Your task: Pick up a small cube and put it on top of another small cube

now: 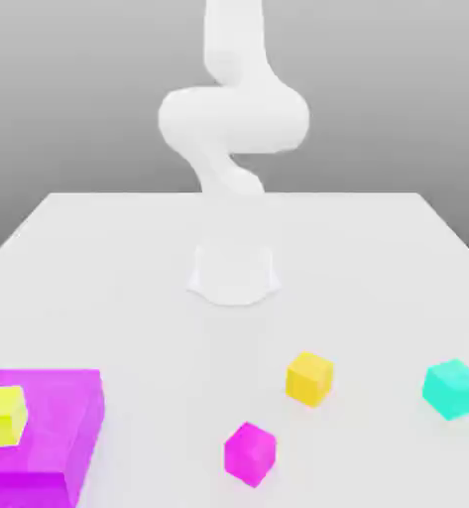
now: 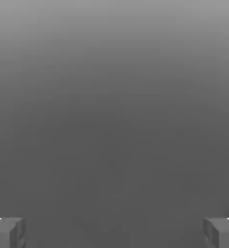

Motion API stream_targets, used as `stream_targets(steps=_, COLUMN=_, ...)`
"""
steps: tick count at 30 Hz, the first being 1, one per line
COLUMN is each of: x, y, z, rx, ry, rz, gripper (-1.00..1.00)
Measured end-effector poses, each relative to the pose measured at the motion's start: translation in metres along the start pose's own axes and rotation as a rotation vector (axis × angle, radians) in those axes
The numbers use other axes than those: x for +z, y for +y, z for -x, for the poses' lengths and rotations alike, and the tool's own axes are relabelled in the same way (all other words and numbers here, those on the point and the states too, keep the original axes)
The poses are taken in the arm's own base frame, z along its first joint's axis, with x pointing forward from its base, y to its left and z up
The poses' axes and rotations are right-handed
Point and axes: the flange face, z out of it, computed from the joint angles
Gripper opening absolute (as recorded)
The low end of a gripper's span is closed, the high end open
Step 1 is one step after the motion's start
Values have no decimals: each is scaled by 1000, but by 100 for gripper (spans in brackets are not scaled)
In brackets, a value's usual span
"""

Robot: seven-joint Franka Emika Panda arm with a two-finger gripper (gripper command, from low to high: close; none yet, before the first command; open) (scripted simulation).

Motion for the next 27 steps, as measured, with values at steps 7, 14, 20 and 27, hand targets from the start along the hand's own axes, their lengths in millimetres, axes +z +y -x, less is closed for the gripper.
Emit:
stream_targets(steps=7, x=126, y=-37, z=71, rx=-392, ry=-253, rz=-31, gripper=0)
stream_targets(steps=14, x=225, y=-57, z=182, rx=-793, ry=-467, rz=-68, gripper=0)
stream_targets(steps=20, x=285, y=-51, z=296, rx=-1155, ry=-629, rz=-102, gripper=0)
stream_targets(steps=27, x=328, y=-11, z=420, rx=-1588, ry=-788, rz=-130, gripper=0)
